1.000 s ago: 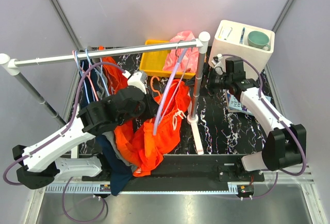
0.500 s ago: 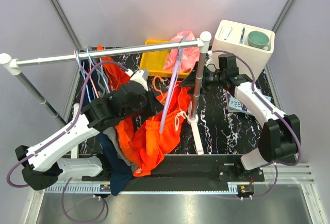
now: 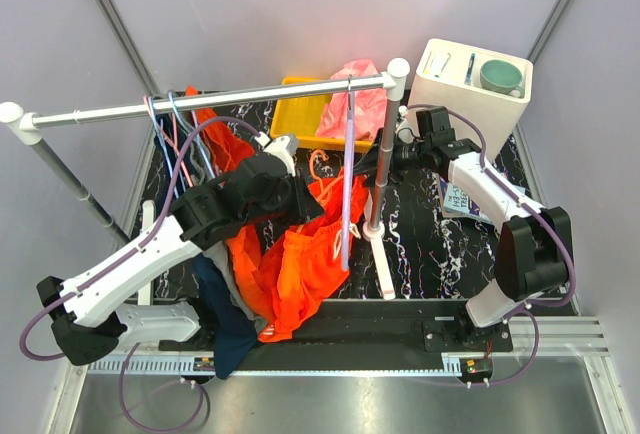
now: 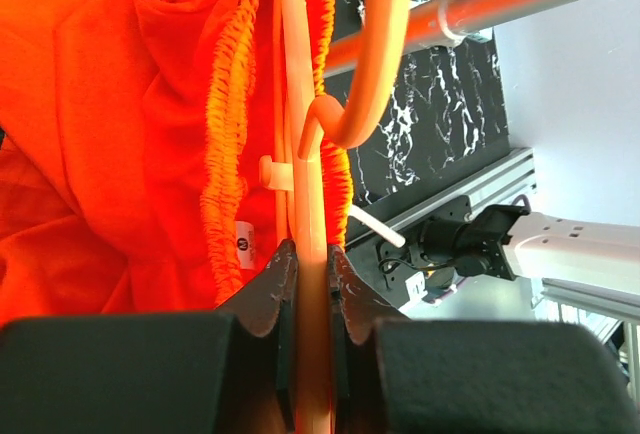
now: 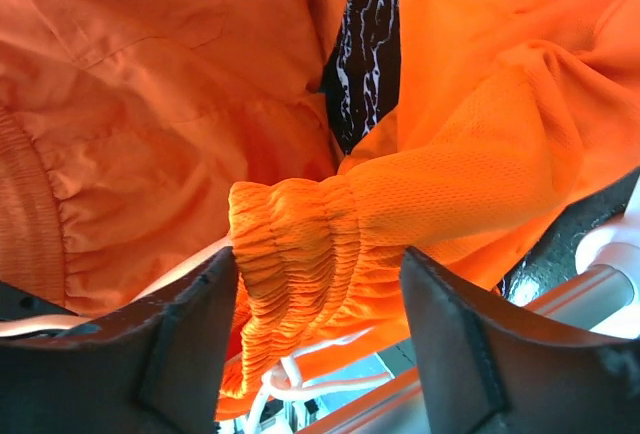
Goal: Remove the shorts from the hanger
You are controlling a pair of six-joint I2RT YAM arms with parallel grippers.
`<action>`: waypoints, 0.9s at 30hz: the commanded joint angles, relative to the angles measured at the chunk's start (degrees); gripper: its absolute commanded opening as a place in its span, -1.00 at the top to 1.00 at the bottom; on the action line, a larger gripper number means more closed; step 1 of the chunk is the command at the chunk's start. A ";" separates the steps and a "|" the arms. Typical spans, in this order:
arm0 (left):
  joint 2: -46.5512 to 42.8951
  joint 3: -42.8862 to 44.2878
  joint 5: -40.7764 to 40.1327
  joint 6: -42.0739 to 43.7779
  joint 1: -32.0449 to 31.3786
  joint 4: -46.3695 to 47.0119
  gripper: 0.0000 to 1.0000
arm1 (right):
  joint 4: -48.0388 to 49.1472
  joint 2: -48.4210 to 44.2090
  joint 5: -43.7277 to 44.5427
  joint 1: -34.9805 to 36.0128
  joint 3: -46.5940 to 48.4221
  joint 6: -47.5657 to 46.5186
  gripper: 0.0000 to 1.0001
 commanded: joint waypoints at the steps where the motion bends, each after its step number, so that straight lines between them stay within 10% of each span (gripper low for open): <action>1: -1.64 1.24 4.19 2.11 -0.34 8.76 1.00 | -1.08 0.19 2.43 0.49 2.43 -0.57 -0.20; 14: -2.52 -1.40 7.62 3.95 -0.25 14.91 1.00 | -2.40 1.15 7.61 0.49 1.55 0.58 0.99; 27: -4.72 -1.75 9.11 5.71 -0.16 16.06 1.00 | -10.22 -0.08 29.85 -0.82 5.32 -3.03 1.00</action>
